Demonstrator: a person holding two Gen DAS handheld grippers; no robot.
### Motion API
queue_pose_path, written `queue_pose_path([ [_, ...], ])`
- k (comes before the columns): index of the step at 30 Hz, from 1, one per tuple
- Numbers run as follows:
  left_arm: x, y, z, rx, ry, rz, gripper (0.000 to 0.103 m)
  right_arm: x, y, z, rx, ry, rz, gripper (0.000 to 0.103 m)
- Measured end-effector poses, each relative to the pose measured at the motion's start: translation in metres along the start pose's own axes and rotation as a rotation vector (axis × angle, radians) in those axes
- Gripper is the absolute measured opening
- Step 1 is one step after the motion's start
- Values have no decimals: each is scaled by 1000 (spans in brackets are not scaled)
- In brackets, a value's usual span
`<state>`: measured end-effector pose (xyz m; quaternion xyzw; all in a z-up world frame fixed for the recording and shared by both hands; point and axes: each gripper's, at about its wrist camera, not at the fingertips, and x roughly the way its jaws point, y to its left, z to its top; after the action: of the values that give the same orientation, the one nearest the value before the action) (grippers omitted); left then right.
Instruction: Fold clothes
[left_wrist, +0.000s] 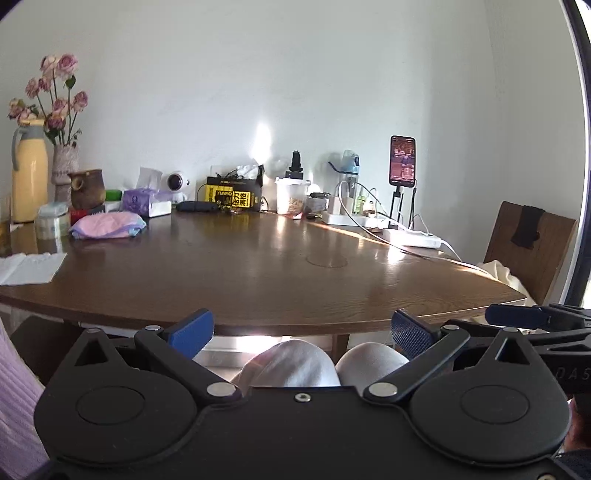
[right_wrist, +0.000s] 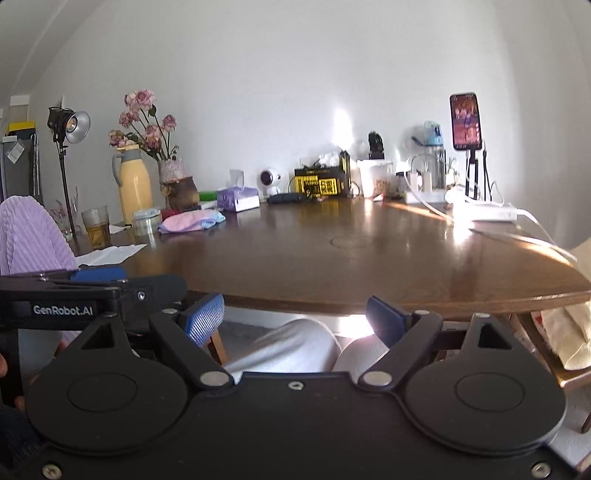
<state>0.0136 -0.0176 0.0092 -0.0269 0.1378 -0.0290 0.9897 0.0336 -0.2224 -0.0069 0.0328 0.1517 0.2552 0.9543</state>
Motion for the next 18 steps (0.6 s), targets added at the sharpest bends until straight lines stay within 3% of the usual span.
queue_pose_path([
  [12,1,-1,1,13,-5,6,103,1,4,-1,-37,-10,34,88],
  [18,-3,-3,4,22,-50,-4,103,-2,10,1,-81,-27,53,88],
])
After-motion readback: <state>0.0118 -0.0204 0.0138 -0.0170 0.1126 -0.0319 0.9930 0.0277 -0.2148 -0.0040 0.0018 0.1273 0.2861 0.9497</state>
